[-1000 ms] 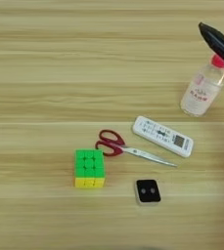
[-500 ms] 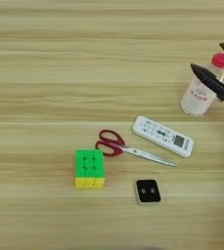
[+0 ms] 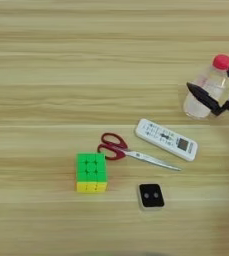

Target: Move the objects on the table

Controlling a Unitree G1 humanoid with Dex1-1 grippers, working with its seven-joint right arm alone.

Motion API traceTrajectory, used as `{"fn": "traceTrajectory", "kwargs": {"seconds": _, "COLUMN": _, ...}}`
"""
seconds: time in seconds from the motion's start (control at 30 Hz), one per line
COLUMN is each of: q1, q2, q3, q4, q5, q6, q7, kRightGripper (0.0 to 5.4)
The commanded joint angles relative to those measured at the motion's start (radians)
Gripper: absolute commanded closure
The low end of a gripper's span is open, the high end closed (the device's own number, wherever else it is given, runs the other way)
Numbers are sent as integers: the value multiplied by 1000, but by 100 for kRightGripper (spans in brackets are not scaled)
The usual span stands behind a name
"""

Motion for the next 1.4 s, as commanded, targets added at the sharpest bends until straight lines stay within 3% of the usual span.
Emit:
{"fn": "traceTrajectory", "kwargs": {"seconds": 0.03, "q1": -86, "q2": -31, "q3": 22, "q4": 13, "q5": -46, "q6": -25, "q7": -59, "kRightGripper": 27}}
{"fn": "traceTrajectory", "kwargs": {"seconds": 0.27, "q1": -105, "q2": -7, "q3": 31, "q4": 29, "q5": -50, "q6": -30, "q7": -89, "kRightGripper": 114}}
{"fn": "traceTrajectory", "kwargs": {"seconds": 0.53, "q1": -116, "q2": 38, "q3": 48, "q4": -61, "q5": -46, "q6": -12, "q7": -117, "kRightGripper": 198}}
{"fn": "traceTrajectory", "kwargs": {"seconds": 0.9, "q1": -142, "q2": 177, "q3": 177, "q4": -342, "q5": -87, "q6": 160, "q7": -198, "kRightGripper": 215}}
{"fn": "traceTrajectory", "kwargs": {"seconds": 1.4, "q1": -204, "q2": 396, "q3": 381, "q4": -396, "q5": -173, "q6": 273, "q7": -225, "kRightGripper": 217}}
